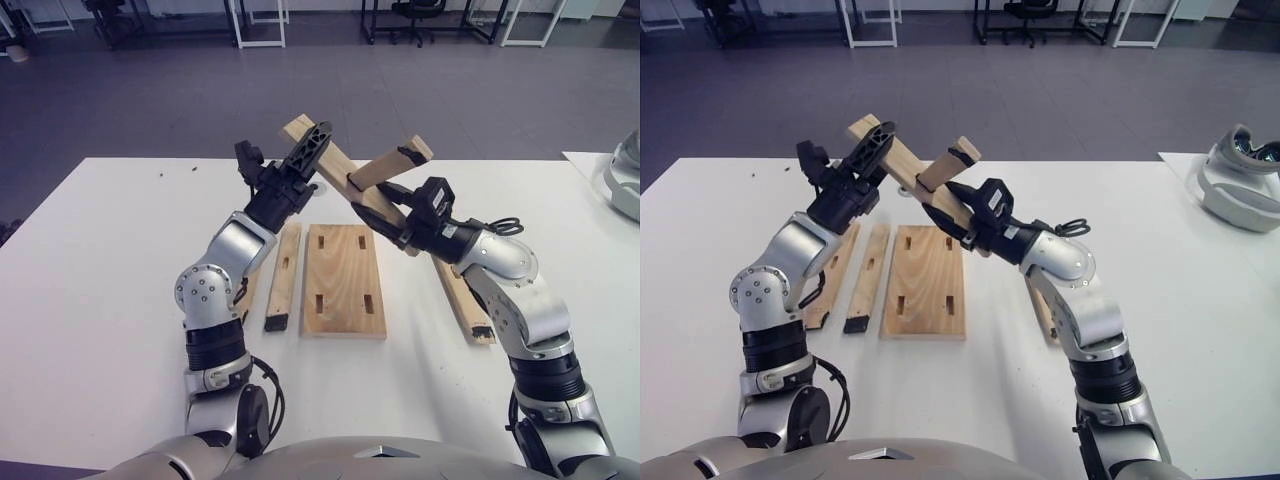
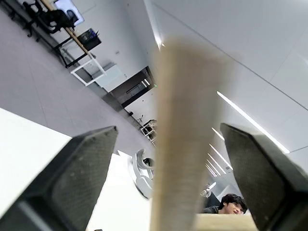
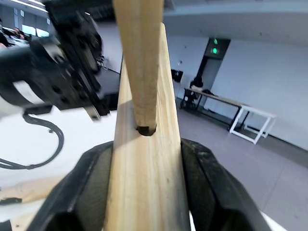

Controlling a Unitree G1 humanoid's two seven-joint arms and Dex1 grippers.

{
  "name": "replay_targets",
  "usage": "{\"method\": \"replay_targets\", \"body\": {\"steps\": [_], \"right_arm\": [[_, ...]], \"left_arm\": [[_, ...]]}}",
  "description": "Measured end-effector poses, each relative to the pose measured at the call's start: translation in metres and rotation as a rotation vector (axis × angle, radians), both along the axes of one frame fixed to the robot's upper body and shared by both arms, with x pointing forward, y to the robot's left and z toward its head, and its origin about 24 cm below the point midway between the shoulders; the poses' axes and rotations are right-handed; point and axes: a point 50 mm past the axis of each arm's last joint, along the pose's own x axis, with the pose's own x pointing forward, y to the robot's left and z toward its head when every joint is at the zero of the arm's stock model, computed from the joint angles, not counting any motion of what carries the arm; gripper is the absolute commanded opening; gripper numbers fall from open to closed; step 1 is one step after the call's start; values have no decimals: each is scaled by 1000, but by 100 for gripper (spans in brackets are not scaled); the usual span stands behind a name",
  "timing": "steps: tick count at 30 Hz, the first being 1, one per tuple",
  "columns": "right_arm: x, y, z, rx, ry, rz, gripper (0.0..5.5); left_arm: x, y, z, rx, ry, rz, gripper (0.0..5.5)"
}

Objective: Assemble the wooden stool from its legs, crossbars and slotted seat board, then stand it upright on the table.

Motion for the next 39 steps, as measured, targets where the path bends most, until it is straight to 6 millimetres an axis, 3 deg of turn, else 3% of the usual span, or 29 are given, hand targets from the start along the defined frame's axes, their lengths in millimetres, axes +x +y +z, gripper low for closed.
{"method": "replay_targets", "body": {"steps": [17, 21, 23, 26, 28, 31, 35, 39], "right_arm": [[-4, 1, -13, -57, 20, -6, 207], [-7, 2, -14, -49, 17, 0, 311], [-10, 0, -22, -47, 43, -23, 314], [-25, -15, -49, -82, 139, -70, 314], [-33, -28, -66, -149, 184, -120, 314], [-34, -45, -98, -326, 245, -229, 314], [-38, -42, -134, -514, 281, -215, 314], [-33, -36, -141, -568, 253, -193, 314]], "left_arm": [[-12, -5, -13, 132, 12, 73, 102], [-17, 6, -25, 228, 38, 126, 102], [-24, 23, -29, 271, 44, 222, 102], [-45, 64, -35, 405, 61, 455, 102], [-60, 80, -37, 563, 66, 579, 102], [-84, 73, -31, 626, 51, 630, 102], [-92, 69, -34, 585, 104, 642, 102], [-95, 71, -36, 535, 158, 651, 102]]}}
